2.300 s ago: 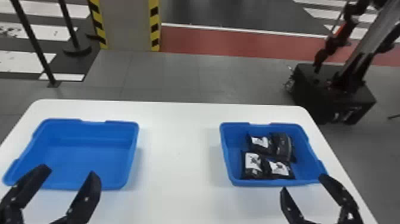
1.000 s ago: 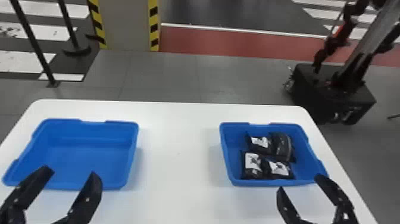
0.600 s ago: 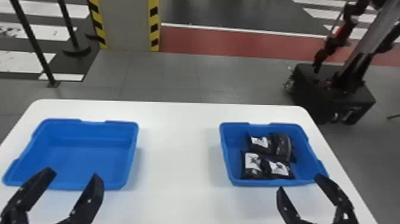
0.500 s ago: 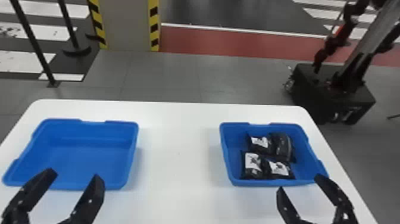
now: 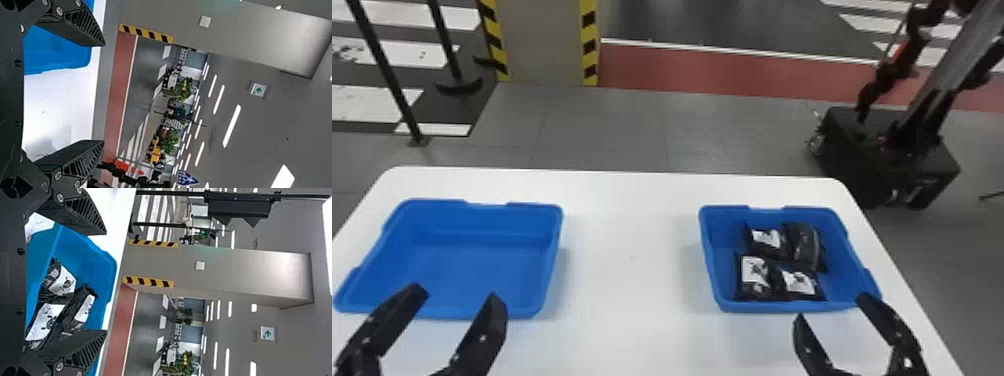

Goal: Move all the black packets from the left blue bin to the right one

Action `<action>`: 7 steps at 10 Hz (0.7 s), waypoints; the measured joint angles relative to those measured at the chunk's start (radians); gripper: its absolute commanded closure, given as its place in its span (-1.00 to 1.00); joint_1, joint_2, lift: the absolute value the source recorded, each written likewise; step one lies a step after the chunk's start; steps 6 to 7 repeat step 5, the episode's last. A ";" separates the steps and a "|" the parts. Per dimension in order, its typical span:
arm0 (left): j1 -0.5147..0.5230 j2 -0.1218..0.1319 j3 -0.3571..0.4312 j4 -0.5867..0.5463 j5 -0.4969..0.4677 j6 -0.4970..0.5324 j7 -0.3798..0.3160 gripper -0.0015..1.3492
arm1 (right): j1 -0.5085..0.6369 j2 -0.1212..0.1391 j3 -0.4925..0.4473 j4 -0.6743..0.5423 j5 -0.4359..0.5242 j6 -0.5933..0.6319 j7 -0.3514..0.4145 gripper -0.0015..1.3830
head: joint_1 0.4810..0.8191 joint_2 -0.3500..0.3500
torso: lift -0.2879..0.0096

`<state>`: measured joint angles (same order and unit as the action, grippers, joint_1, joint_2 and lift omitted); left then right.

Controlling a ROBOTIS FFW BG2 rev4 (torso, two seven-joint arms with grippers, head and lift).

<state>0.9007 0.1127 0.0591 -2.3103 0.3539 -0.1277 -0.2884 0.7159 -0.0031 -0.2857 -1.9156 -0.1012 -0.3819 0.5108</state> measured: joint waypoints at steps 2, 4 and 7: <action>0.000 0.002 -0.004 0.006 0.015 0.000 0.000 -0.76 | -0.002 0.000 0.003 0.002 -0.001 0.002 0.000 -0.81 | 0.27 -0.38 | 0.20; 0.000 0.005 -0.007 0.009 0.023 -0.001 0.000 -0.76 | -0.004 0.000 0.003 0.005 -0.003 0.003 0.000 -0.81 | 0.27 -0.39 | 0.20; 0.000 0.005 -0.008 0.010 0.026 0.002 0.000 -0.76 | -0.006 0.000 0.004 0.006 -0.003 0.003 0.000 -0.81 | 0.27 -0.39 | 0.20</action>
